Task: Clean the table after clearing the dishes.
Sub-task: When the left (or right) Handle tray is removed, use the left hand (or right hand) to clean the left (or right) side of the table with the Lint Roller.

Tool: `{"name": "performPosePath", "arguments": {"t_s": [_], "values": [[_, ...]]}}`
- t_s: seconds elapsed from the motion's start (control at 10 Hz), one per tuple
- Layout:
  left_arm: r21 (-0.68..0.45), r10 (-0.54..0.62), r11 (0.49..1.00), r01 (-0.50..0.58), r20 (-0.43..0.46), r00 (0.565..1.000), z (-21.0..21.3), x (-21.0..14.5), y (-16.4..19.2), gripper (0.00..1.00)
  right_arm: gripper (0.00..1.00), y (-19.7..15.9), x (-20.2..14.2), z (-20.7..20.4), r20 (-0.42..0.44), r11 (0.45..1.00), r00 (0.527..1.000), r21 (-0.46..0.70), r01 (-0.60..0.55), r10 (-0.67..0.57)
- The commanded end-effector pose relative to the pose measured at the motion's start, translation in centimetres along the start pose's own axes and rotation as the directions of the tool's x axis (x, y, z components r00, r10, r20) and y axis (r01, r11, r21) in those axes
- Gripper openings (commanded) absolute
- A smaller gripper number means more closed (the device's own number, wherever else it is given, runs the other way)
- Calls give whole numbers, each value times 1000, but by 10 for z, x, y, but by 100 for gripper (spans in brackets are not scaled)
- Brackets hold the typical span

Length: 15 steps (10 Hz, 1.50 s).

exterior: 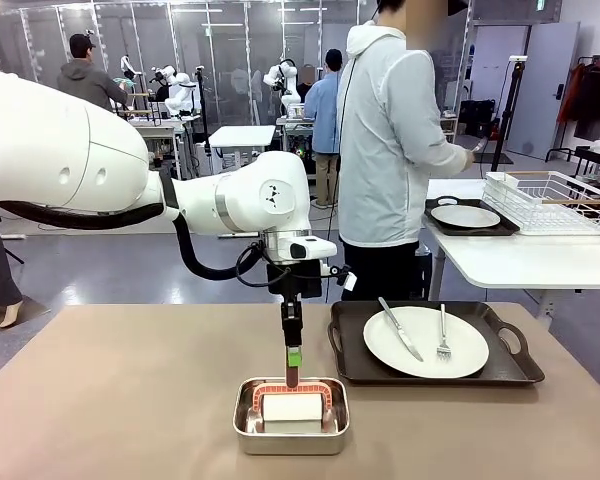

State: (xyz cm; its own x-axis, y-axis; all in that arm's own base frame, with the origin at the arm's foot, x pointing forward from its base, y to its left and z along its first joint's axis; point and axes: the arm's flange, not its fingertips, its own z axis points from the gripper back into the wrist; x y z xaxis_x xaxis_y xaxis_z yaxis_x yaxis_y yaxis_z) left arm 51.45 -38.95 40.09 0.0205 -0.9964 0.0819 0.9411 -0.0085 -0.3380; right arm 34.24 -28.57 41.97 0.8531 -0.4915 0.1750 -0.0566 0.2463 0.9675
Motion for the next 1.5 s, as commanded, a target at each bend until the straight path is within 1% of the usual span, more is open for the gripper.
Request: {"name": "performPosePath", "arguments": {"t_s": [0.0, 0.2, 0.3, 0.5, 0.6, 0.7, 0.8, 0.9, 1.0, 1.1, 1.2, 1.3, 1.4], "values": [[8, 45, 999, -45, -24, 999, 8, 3, -11, 0, 100, 4, -2, 1, 4, 1000, 1000, 7, 0, 0], [32, 103, 994, -103, -6, 995, 30, 3, -32, 0, 100, 4, -2, 1, 4, 1000, 1000, 7, 0, 0], [63, 149, 987, -151, 25, 988, 47, -2, -47, 18, 100, 4, -2, 1, 4, 1000, 1000, 7, 0, 0], [112, 290, 946, -304, 124, 949, 80, -25, -74, 18, 100, 4, -2, 1, 4, 1000, 1000, 7, 0, 0], [133, 386, 902, -411, 178, 905, 94, -43, -84, 18, 100, 4, -2, 1, 4, 1000, 1000, 7, 0, 0], [135, 480, 840, -525, 265, 836, 107, -68, -91, 18, 100, 4, -2, 1, 4, 1000, 1000, 7, 0, 0], [100, 619, 702, -705, 403, 674, 122, -102, -92, 18, 100, 4, -2, 1, 4, 1000, 1000, 7, 0, 0], [53, 692, 569, -820, 508, 513, 129, -136, -93, 18, 100, 4, -2, 1, 4, 1000, 1000, 7, 0, 0], [-14, 718, 469, -883, 589, 372, 130, -165, -92, 18, 100, 4, -2, 1, 4, 1000, 1000, 7, 0, 0], [-59, 712, 441, -895, 630, 309, 122, -186, -90, 18, 100, 4, -2, 1, 4, 1000, 1000, 7, 0, 0], [111, 644, 483, -868, 627, 438, 106, -199, -85, 18, 100, 4, -2, 1, 4, 1000, 1000, 7, 0, 0], [-33, 727, 532, -846, 529, 437, 152, -186, -77, 18, 100, 4, -2, 1, 4, 1000, 1000, 7, 0, 0], [-33, 727, 532, -846, 529, 437, 152, -186, -77, 18, 100, 4, -2, 1, 4, 1000, 1000, 7, 0, 0]]}}
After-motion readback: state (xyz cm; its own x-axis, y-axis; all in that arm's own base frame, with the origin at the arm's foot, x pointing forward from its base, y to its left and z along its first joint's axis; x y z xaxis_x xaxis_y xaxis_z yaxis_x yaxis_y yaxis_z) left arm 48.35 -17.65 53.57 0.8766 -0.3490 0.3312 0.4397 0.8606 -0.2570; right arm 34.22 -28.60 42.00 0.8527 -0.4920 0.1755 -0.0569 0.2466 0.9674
